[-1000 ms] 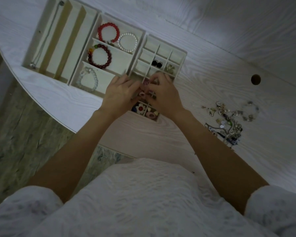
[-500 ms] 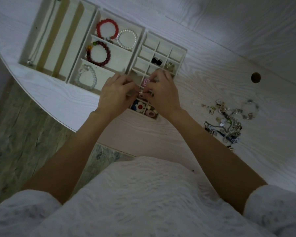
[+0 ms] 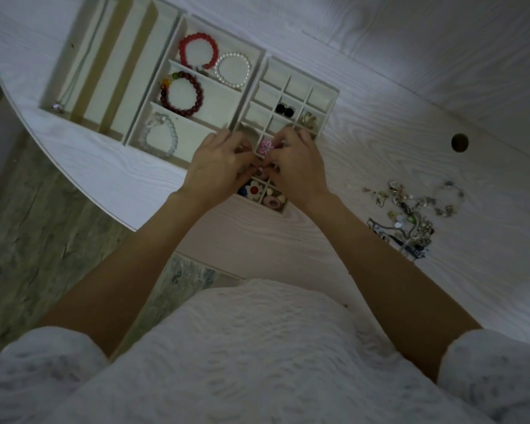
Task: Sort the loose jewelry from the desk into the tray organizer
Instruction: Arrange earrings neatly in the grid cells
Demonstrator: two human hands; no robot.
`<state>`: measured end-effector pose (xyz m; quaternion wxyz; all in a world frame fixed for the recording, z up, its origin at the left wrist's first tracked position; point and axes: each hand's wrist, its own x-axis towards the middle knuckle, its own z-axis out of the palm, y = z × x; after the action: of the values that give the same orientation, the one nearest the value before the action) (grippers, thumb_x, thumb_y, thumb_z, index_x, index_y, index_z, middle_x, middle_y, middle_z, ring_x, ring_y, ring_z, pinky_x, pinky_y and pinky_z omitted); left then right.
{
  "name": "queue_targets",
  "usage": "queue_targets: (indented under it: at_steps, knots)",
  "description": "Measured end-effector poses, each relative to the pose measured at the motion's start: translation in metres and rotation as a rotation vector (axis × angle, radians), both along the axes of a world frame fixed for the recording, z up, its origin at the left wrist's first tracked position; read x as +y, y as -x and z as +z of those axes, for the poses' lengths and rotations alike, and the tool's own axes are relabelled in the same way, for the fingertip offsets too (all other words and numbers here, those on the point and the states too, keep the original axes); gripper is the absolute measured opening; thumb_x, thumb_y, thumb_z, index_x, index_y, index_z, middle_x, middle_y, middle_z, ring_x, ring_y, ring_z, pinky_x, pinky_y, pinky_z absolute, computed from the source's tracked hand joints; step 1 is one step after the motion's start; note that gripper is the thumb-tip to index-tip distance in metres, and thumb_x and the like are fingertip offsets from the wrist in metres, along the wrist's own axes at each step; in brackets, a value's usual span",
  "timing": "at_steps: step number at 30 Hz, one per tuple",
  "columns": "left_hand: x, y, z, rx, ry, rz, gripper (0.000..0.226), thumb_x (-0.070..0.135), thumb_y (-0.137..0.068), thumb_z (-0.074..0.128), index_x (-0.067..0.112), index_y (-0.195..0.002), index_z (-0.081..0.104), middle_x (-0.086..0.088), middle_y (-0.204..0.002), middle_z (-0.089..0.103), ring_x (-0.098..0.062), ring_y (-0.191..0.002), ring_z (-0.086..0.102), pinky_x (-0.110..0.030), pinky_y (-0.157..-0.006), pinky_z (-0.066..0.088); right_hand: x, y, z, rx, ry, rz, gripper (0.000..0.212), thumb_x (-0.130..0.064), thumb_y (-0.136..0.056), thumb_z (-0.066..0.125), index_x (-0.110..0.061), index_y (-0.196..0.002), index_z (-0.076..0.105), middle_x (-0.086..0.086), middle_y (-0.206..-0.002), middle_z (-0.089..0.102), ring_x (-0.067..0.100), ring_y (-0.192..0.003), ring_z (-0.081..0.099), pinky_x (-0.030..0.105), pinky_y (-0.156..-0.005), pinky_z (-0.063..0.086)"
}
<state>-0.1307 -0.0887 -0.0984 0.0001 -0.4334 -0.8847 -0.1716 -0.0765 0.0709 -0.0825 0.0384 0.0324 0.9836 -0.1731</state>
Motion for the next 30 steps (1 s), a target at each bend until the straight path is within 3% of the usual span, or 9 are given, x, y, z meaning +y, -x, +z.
queue_targets:
  at_steps: [5, 11, 16, 18, 20, 23, 26, 30]
  knots:
    - [-0.002, -0.004, -0.006, -0.031, -0.022, 0.022, 0.014, 0.025, -0.083, 0.063, 0.017, -0.087, 0.074, -0.006, -0.088, 0.062, -0.028, -0.077, 0.053, -0.031, -0.062, 0.032, -0.004, 0.006, 0.008, -0.062, -0.095, 0.02, 0.012, -0.019, -0.085, 0.061, -0.012, -0.089, 0.07, 0.006, -0.107, 0.055, 0.027, -0.103, 0.046, 0.038, -0.085, 0.042]
    - [0.002, 0.004, 0.001, 0.05, 0.001, -0.135, 0.013, 0.025, -0.086, 0.063, 0.017, -0.085, 0.074, -0.006, -0.09, 0.062, -0.027, -0.082, 0.051, -0.033, -0.066, 0.033, -0.005, 0.006, 0.008, -0.086, -0.055, -0.129, 0.034, -0.018, -0.074, 0.068, -0.01, -0.104, 0.054, 0.011, -0.114, 0.051, 0.027, -0.106, 0.045, 0.03, -0.085, 0.034]
    - [0.008, 0.016, 0.007, -0.013, 0.057, -0.191, 0.019, 0.029, -0.083, 0.058, 0.021, -0.083, 0.075, -0.007, -0.094, 0.063, -0.025, -0.085, 0.048, -0.029, -0.067, 0.025, -0.005, 0.01, 0.007, -0.167, -0.036, -0.134, 0.035, -0.026, -0.079, 0.066, -0.009, -0.107, 0.053, 0.014, -0.117, 0.048, 0.03, -0.11, 0.042, 0.032, -0.089, 0.035]
    - [0.007, 0.016, 0.004, -0.087, 0.043, -0.124, 0.01, 0.024, -0.078, 0.068, 0.019, -0.084, 0.075, -0.008, -0.097, 0.063, -0.027, -0.084, 0.051, -0.03, -0.068, 0.028, -0.002, 0.006, 0.005, -0.166, 0.048, -0.124, 0.028, -0.026, -0.08, 0.066, -0.01, -0.101, 0.059, 0.014, -0.113, 0.049, 0.029, -0.108, 0.043, 0.033, -0.086, 0.039]
    - [0.005, 0.011, -0.002, -0.172, -0.005, -0.023, 0.017, 0.022, -0.074, 0.075, 0.015, -0.09, 0.073, -0.01, -0.099, 0.062, -0.031, -0.085, 0.055, -0.033, -0.07, 0.037, 0.004, 0.0, 0.004, -0.13, 0.149, -0.149, 0.019, -0.016, -0.079, 0.067, -0.01, -0.097, 0.063, 0.013, -0.11, 0.051, 0.028, -0.106, 0.044, 0.029, -0.08, 0.039]
    - [-0.002, -0.001, -0.004, -0.267, -0.12, 0.154, 0.021, 0.025, -0.075, 0.071, 0.012, -0.092, 0.068, -0.011, -0.096, 0.06, -0.032, -0.087, 0.057, -0.037, -0.071, 0.044, 0.015, -0.011, 0.003, 0.017, 0.179, -0.191, 0.012, -0.004, -0.078, 0.064, -0.01, -0.088, 0.068, 0.012, -0.103, 0.055, 0.029, -0.099, 0.047, 0.022, -0.074, 0.031]
    - [-0.008, -0.013, -0.005, -0.292, -0.186, 0.324, 0.018, 0.025, -0.077, 0.064, 0.011, -0.087, 0.067, -0.01, -0.09, 0.06, -0.03, -0.082, 0.056, -0.037, -0.068, 0.045, 0.017, -0.014, 0.003, 0.161, 0.144, -0.127, 0.006, -0.006, -0.076, 0.068, -0.011, -0.078, 0.069, 0.011, -0.091, 0.057, 0.03, -0.087, 0.05, 0.024, -0.07, 0.034]
    - [-0.004, -0.023, -0.005, -0.309, -0.177, 0.454, 0.021, 0.031, -0.077, 0.061, 0.012, -0.084, 0.067, -0.009, -0.086, 0.06, -0.029, -0.078, 0.054, -0.03, -0.067, 0.038, 0.007, -0.001, 0.009, 0.151, 0.111, 0.035, 0.003, -0.012, -0.077, 0.07, -0.01, -0.075, 0.071, 0.01, -0.085, 0.057, 0.03, -0.084, 0.052, 0.028, -0.064, 0.037]
